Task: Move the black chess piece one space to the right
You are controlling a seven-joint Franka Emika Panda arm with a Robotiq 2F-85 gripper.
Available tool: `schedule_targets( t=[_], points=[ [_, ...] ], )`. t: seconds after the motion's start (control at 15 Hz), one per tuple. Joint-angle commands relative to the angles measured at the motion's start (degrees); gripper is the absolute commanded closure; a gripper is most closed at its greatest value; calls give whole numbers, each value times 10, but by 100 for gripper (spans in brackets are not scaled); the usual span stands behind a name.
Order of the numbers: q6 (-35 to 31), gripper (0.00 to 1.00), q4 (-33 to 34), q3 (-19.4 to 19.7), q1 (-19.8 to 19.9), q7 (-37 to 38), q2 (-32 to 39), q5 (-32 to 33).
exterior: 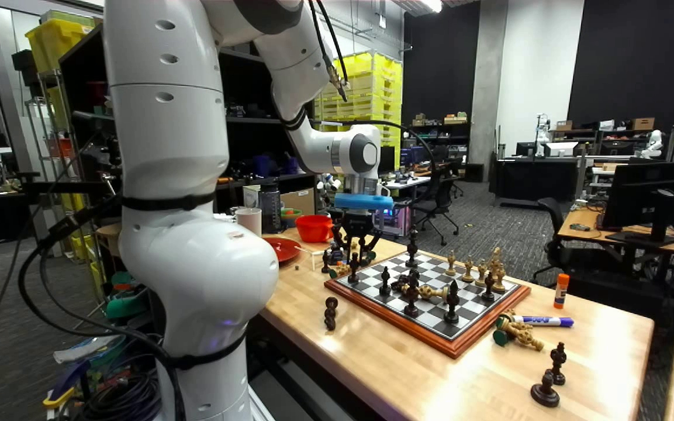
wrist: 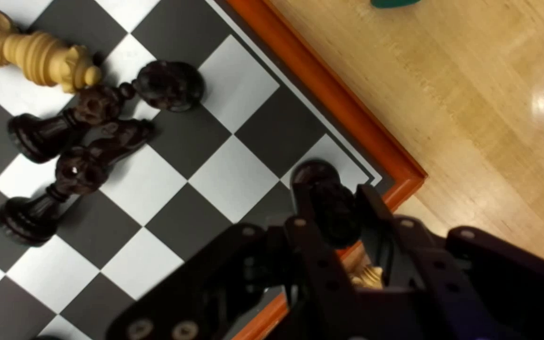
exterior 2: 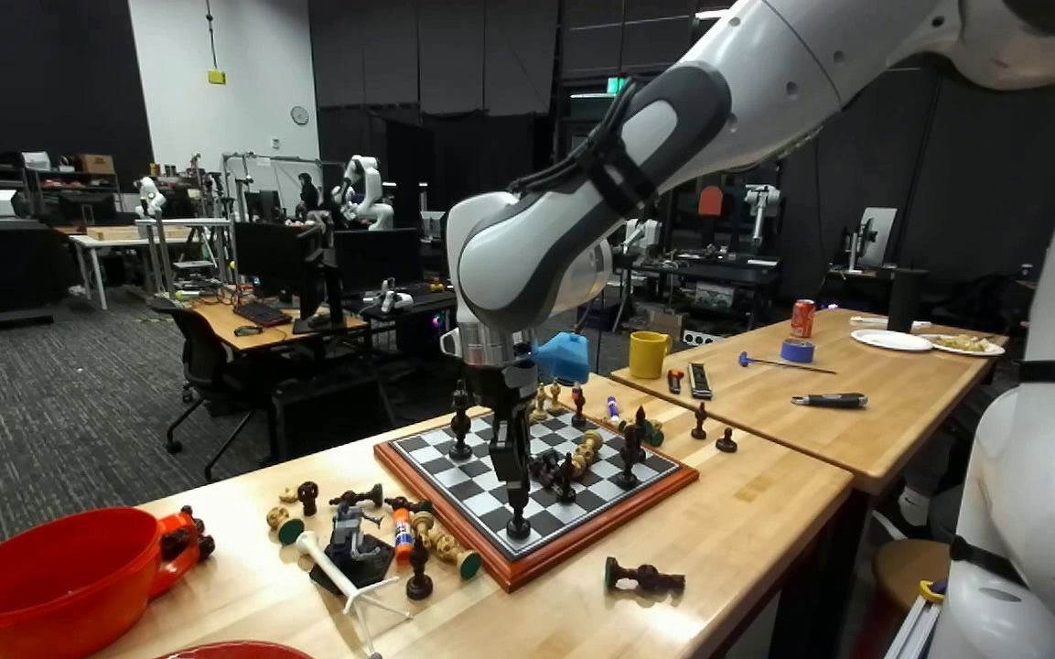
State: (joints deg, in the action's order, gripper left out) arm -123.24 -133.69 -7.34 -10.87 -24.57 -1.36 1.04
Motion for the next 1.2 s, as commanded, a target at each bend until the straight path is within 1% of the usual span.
schedule_targets(
  t=[0.0, 0.07, 0.13, 0.2, 0.27, 0.47, 0.67, 0.73, 0.93, 1.13],
  points=[
    [7, 93, -15, -8, 3, -11, -16, -4],
    [7, 72, -15, -8, 3, -10, -17, -4],
    [8, 46, -15, -8, 3, -10, -18, -3],
    [9, 46, -16, -8, 3, -13, -22, -6],
    [11, 44, -17, -9, 3, -12, -28, -7],
    [36, 26, -28, -13, -2, -15, -78, -18],
    [72, 5, -31, -10, -6, -1, -132, -20],
    [84, 1, -32, -8, -6, 14, -152, -22],
    [107, 0, -43, 4, -2, 62, -206, -41],
    [91, 0, -70, 9, 9, 136, -265, -44]
  ],
)
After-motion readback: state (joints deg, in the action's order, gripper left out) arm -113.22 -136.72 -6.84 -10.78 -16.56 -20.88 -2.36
